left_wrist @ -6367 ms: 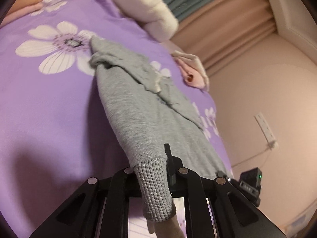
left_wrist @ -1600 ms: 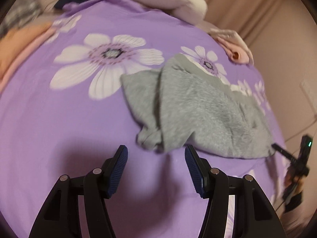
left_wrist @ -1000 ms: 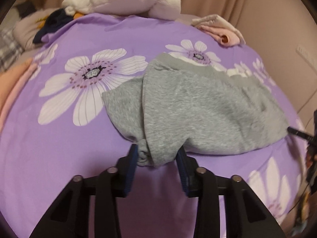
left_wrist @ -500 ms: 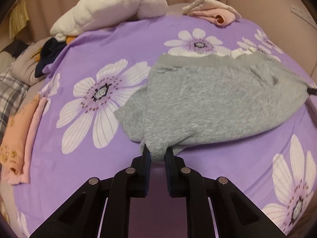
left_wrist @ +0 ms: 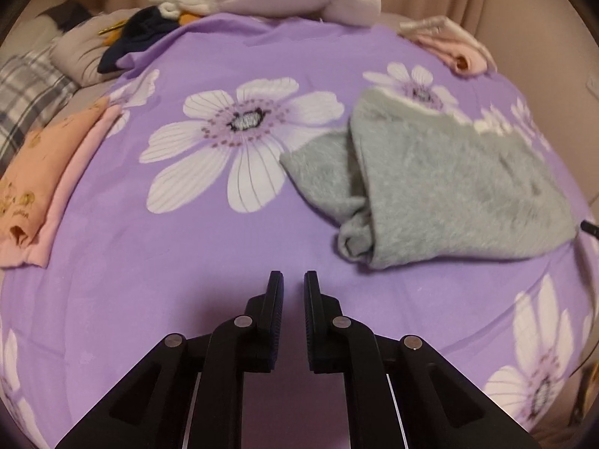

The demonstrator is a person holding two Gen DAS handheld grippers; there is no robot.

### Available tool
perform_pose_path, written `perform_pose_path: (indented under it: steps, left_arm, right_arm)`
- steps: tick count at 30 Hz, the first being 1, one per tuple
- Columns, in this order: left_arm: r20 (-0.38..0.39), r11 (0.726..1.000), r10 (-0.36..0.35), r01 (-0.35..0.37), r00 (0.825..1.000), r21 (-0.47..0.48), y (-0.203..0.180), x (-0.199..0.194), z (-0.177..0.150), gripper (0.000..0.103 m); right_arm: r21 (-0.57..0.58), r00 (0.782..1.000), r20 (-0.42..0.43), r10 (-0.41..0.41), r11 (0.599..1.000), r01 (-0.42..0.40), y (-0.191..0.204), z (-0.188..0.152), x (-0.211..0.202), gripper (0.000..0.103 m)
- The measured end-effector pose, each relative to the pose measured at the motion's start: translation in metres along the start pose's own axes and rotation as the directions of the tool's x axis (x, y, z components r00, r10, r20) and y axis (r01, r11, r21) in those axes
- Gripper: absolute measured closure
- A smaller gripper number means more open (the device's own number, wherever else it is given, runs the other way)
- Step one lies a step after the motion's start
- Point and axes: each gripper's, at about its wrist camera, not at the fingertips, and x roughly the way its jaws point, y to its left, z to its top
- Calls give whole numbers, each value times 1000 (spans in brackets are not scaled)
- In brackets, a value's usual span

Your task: Fold small clothes

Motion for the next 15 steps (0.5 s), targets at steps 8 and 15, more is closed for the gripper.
perform_pose_path:
  steps: [8, 15]
  left_arm:
    - [76, 988, -152, 150, 986, 22, -48, 1, 32, 98]
    - [-24, 985, -159, 160, 987, 62, -70, 52, 31, 98]
  right_arm:
    - [-70, 994, 37, 103, 992, -100, 44, 25, 14, 76]
    - [-23, 996, -49, 78, 997, -80, 32, 10, 52, 82]
